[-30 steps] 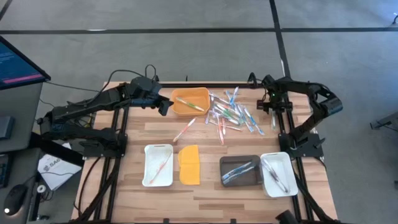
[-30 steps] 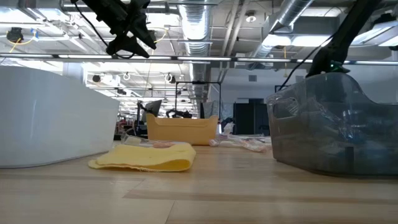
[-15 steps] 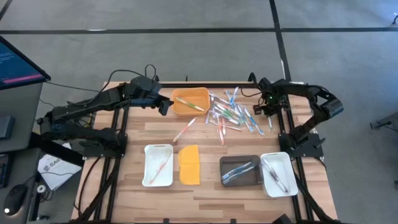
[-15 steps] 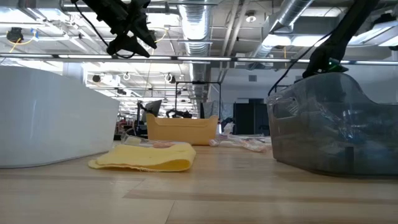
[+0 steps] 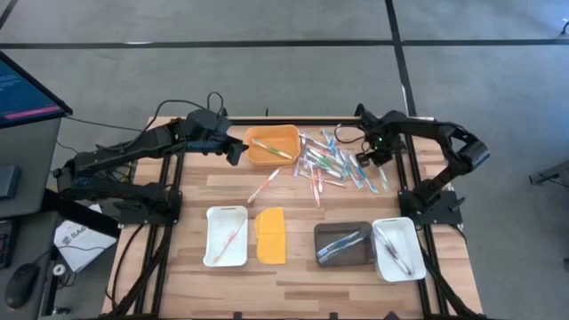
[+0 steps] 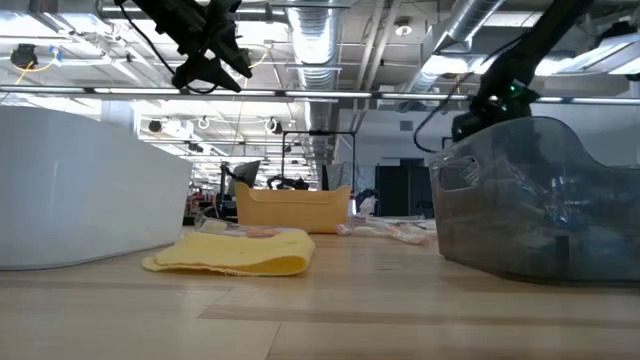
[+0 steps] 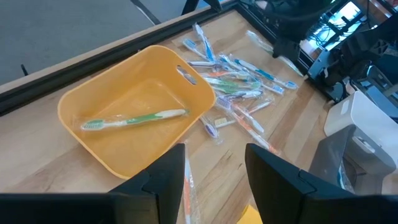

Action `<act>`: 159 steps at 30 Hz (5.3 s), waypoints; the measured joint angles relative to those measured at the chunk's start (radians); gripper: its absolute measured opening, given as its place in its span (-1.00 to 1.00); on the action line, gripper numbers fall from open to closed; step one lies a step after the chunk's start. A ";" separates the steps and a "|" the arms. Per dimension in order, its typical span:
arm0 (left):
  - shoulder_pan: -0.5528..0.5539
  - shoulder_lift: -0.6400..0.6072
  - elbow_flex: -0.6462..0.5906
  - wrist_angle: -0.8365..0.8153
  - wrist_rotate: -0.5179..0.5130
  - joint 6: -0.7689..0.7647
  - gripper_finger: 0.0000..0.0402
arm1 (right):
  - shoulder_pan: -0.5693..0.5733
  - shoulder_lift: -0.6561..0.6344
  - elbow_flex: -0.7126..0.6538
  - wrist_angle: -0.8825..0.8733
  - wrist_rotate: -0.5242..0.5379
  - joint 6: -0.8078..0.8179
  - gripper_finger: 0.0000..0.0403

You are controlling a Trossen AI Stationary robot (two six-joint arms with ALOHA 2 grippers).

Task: Pick & Place Toothbrushes
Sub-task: Put the green toothbrush into the yellow bin, then put the orange toothbrush into the left white bin

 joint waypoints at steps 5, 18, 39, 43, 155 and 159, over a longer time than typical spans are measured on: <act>0.000 0.000 0.000 0.000 0.003 0.000 -0.19 | 0.045 -0.001 0.157 -0.024 0.004 -0.119 -0.99; 0.000 0.000 0.000 0.008 0.002 0.003 -0.19 | 0.238 0.030 0.644 0.161 0.107 -0.665 -1.00; 0.000 0.000 0.000 -0.013 0.006 0.022 -0.19 | 0.505 0.689 1.447 -0.057 0.136 -1.223 -0.98; 0.000 -0.001 0.000 -0.019 0.016 0.020 -0.19 | 0.529 0.747 1.482 -0.043 0.140 -1.358 -0.98; -0.113 -0.003 0.000 0.019 -0.020 -0.053 -0.19 | 0.597 0.646 1.485 -0.304 0.266 -0.501 -0.35; -0.141 -0.003 0.000 0.033 -0.043 -0.071 -0.19 | 0.607 0.622 1.485 -0.383 0.263 -0.468 -0.42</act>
